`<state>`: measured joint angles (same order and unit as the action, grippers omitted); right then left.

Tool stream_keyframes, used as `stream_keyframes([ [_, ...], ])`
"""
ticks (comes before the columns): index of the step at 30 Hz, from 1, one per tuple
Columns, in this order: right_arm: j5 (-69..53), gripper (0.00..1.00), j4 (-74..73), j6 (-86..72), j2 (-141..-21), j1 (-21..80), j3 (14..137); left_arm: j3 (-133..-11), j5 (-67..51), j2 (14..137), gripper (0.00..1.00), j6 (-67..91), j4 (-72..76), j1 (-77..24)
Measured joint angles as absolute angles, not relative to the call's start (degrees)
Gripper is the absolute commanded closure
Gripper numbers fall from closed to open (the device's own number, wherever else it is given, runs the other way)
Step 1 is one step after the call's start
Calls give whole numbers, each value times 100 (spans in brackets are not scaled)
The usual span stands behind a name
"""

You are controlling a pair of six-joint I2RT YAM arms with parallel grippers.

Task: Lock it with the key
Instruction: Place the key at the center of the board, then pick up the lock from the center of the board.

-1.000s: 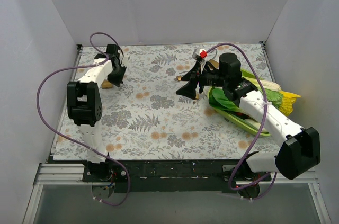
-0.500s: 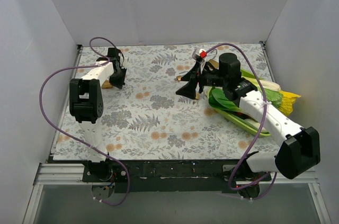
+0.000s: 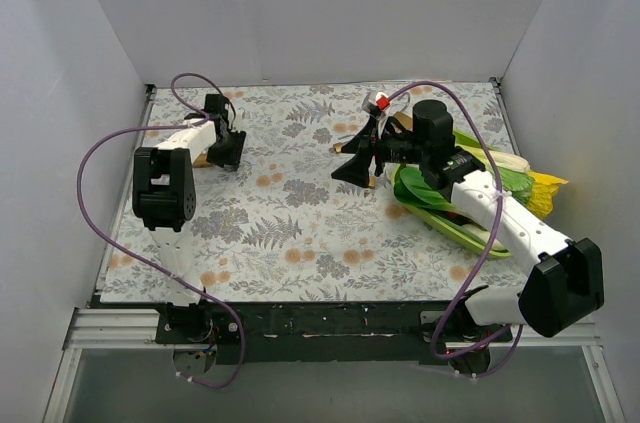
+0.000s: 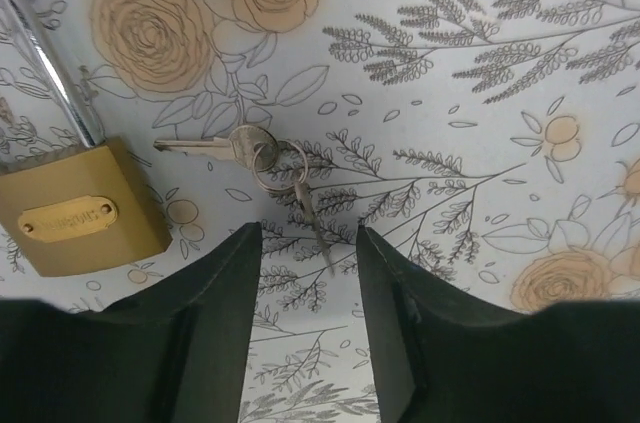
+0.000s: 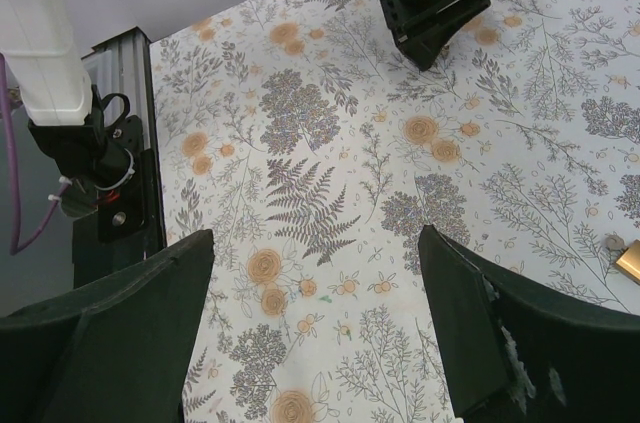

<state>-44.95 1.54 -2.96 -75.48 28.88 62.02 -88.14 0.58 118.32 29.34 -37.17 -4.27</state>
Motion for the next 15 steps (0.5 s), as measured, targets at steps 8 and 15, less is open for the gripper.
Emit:
stream_keyframes([
  [8, -4359, 10, 40, -189, -7749, 2888, 6213, -9021, -454, 11533, 10, 3000, -4099, -423],
  [15, -3741, 12, -692, 351, -8399, 2888, 6685, -10020, -1662, 10694, 2, 3024, -4495, -423],
])
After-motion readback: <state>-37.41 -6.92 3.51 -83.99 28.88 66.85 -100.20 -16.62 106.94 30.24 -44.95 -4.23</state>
